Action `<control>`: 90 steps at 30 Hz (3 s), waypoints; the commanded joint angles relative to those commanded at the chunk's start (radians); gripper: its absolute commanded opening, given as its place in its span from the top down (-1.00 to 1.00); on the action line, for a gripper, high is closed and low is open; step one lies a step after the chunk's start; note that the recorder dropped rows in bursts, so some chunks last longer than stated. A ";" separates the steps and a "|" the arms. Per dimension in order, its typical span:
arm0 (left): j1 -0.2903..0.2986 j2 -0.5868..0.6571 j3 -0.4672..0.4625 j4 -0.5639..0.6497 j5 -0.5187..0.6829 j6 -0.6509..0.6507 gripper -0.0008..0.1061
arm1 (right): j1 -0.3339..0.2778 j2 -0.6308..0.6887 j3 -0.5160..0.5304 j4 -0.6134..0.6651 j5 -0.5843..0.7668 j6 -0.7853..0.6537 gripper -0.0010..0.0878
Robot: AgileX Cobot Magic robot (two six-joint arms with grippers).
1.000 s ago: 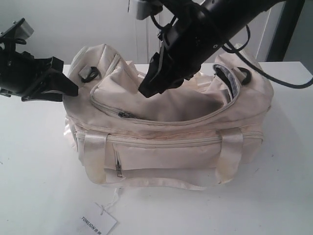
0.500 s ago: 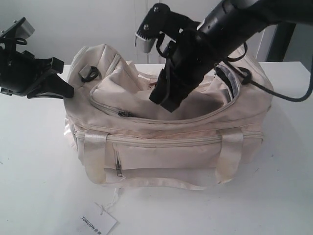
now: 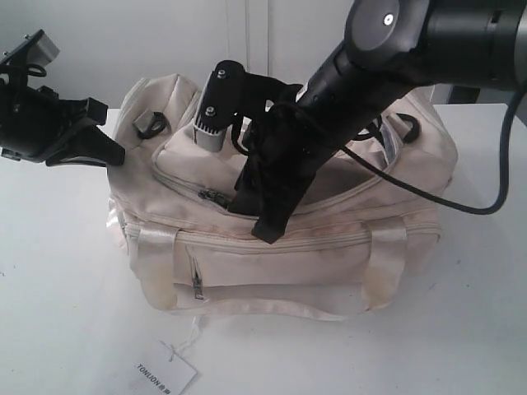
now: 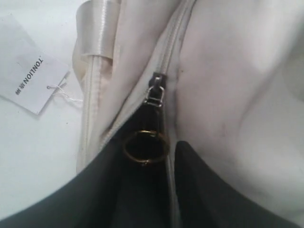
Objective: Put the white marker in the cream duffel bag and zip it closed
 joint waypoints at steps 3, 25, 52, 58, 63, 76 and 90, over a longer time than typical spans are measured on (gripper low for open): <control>0.000 0.000 0.000 0.000 0.000 0.000 0.99 | 0.004 0.000 0.000 0.002 -0.003 0.000 -0.03; 0.000 0.000 0.000 0.000 0.002 0.008 0.99 | 0.004 0.038 0.000 0.097 -0.095 0.034 0.75; 0.000 0.000 0.033 -0.025 -0.027 0.016 0.99 | 0.004 0.067 0.000 0.278 -0.082 0.158 0.43; 0.000 0.000 0.033 -0.025 -0.027 0.016 0.99 | 0.004 0.077 0.000 0.278 -0.091 0.105 0.98; 0.000 0.000 0.033 -0.025 -0.027 0.018 0.99 | 0.004 0.075 0.000 0.276 -0.093 0.082 0.98; 0.000 0.000 0.033 -0.025 -0.027 0.023 0.99 | 0.004 -0.023 0.000 0.270 -0.153 0.068 0.98; 0.000 0.000 0.033 -0.025 -0.027 0.025 0.99 | 0.015 0.000 -0.062 0.144 -0.078 0.328 0.62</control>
